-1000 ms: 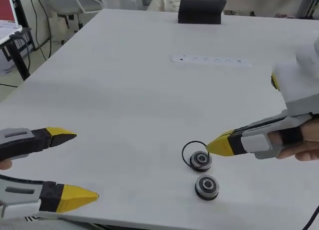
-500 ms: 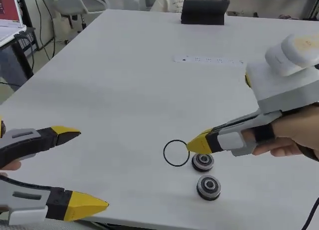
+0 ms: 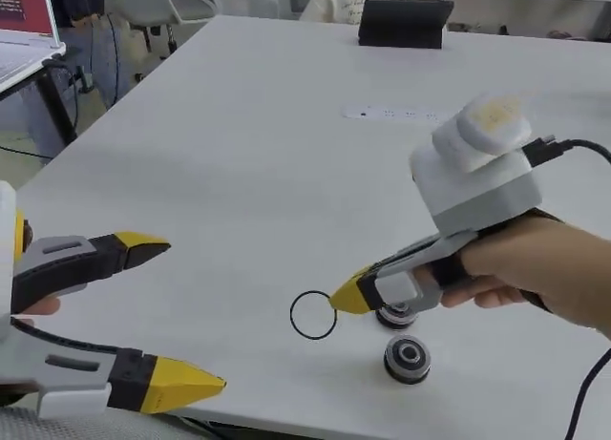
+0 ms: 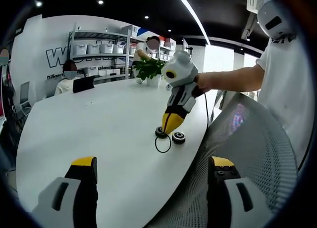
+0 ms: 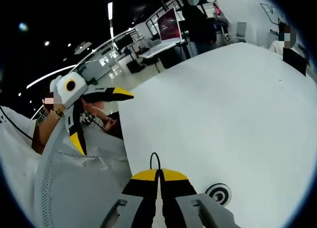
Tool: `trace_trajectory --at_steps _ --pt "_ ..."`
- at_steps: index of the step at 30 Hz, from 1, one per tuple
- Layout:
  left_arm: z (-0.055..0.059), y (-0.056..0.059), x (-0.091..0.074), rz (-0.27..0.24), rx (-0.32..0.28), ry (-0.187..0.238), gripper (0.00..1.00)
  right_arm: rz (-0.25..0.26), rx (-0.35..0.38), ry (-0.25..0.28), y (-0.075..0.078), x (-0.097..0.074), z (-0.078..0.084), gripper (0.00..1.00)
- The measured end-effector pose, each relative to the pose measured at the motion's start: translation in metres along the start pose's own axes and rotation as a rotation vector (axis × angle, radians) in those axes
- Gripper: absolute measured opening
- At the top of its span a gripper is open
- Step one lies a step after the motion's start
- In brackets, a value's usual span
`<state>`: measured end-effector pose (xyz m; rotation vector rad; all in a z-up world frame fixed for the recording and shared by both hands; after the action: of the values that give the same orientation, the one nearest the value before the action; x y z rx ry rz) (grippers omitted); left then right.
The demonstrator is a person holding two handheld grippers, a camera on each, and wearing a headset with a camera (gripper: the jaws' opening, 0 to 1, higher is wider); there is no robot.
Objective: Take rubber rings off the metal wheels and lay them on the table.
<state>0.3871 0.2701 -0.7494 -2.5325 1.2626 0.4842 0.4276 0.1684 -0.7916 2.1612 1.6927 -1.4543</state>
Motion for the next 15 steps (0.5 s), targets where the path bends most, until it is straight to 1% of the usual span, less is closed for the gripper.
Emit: trace_trajectory --at_steps 1,5,8,9,11,13,15 --pt "0.0 0.0 0.0 -0.001 -0.001 0.001 0.91 -0.001 0.008 -0.013 0.001 0.004 0.002 0.0" --pt "-0.001 0.0 0.0 -0.006 0.0 0.004 0.91 -0.002 0.011 -0.035 0.004 0.015 0.009 0.0" --pt "-0.001 -0.001 -0.001 -0.009 0.001 0.003 0.91 0.021 0.011 -0.052 0.01 0.022 0.015 0.0" --pt "-0.001 -0.001 -0.001 -0.011 -0.001 0.005 0.91 0.025 0.022 -0.052 0.013 0.024 0.017 0.0" --pt "-0.001 -0.002 -0.001 -0.013 -0.003 0.006 0.91 0.024 0.032 -0.051 0.014 0.028 0.019 0.0" --pt "-0.001 -0.002 -0.002 -0.014 -0.003 0.007 0.91 0.034 0.034 -0.058 0.017 0.03 0.022 0.0" --pt "-0.001 -0.002 -0.002 -0.013 0.0 0.003 0.91 0.053 0.022 -0.071 0.021 0.033 0.026 0.0"
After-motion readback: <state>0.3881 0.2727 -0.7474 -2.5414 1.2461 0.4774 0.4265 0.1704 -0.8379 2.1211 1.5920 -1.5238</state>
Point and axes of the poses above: the centre of the closed fingertips' face, and the gripper's own axes: x roughly forward along the fingers, y roughly to its right, z roughly out of its underside, the point moved 1 cm from there along -x, roughly backward along the fingers, and after that the axes turned 9 degrees about x, right-handed, at the moved point
